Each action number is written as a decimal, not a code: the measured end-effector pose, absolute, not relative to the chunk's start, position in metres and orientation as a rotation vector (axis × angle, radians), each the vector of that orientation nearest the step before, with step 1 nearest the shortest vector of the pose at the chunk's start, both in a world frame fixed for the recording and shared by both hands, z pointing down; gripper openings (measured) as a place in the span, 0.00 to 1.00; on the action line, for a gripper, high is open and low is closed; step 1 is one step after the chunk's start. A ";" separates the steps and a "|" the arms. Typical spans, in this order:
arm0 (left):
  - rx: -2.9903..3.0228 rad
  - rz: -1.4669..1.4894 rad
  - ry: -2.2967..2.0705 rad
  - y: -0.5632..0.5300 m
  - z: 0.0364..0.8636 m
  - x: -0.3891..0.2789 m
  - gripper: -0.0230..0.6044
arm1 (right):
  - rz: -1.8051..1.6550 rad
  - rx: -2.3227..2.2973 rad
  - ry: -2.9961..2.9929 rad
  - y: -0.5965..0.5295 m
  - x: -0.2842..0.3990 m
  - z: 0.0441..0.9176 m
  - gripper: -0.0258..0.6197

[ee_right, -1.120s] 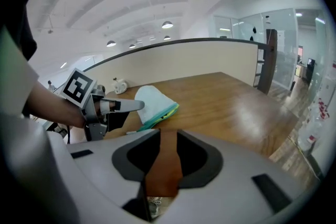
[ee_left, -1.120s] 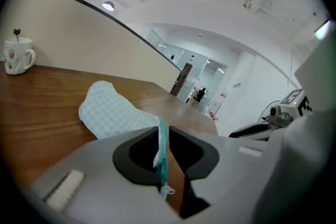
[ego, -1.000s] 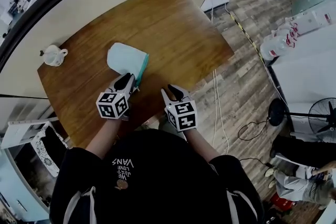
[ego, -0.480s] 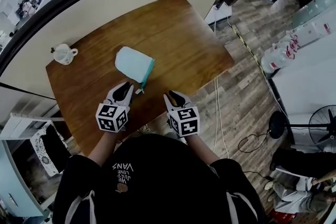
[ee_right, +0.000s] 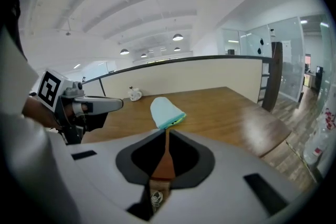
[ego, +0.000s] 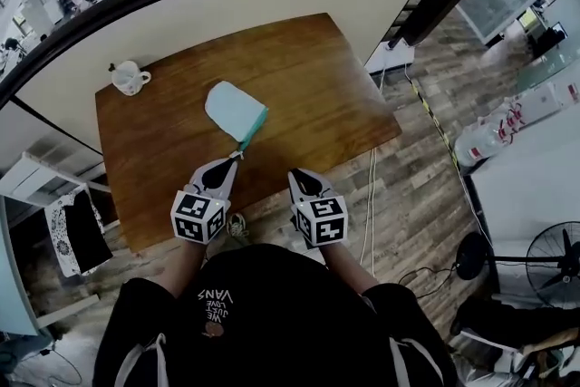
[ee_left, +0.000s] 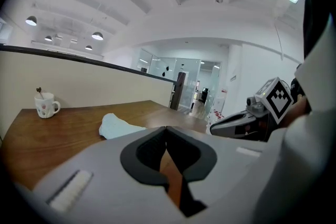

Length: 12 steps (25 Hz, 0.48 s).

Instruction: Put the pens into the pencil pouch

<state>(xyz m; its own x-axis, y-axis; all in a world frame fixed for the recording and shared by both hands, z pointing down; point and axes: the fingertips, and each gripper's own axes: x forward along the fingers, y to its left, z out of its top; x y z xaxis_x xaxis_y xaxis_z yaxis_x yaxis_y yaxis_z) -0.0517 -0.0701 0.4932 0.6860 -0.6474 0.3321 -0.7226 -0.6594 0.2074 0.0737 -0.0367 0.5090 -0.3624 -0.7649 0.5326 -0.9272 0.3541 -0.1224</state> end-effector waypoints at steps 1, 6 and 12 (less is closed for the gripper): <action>2.577 0.333 -1.089 -0.063 0.492 -0.050 0.06 | 0.576 1.475 -2.248 -0.032 0.075 0.508 0.09; 2.583 0.348 -1.121 -0.021 0.487 -0.037 0.05 | 0.564 1.413 -2.293 0.000 0.082 0.503 0.07; 2.557 0.369 -1.166 0.029 0.491 -0.027 0.05 | 0.553 1.338 -2.341 0.038 0.086 0.502 0.06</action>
<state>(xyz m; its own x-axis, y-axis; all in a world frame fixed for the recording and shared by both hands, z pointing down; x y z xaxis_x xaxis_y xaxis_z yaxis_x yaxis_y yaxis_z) -0.0269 0.0291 0.4906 0.6364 -0.6853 0.3539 -0.7642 -0.6227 0.1684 0.0863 0.0385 0.5022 -0.4700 -0.7198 0.5108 -0.8723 0.4671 -0.1443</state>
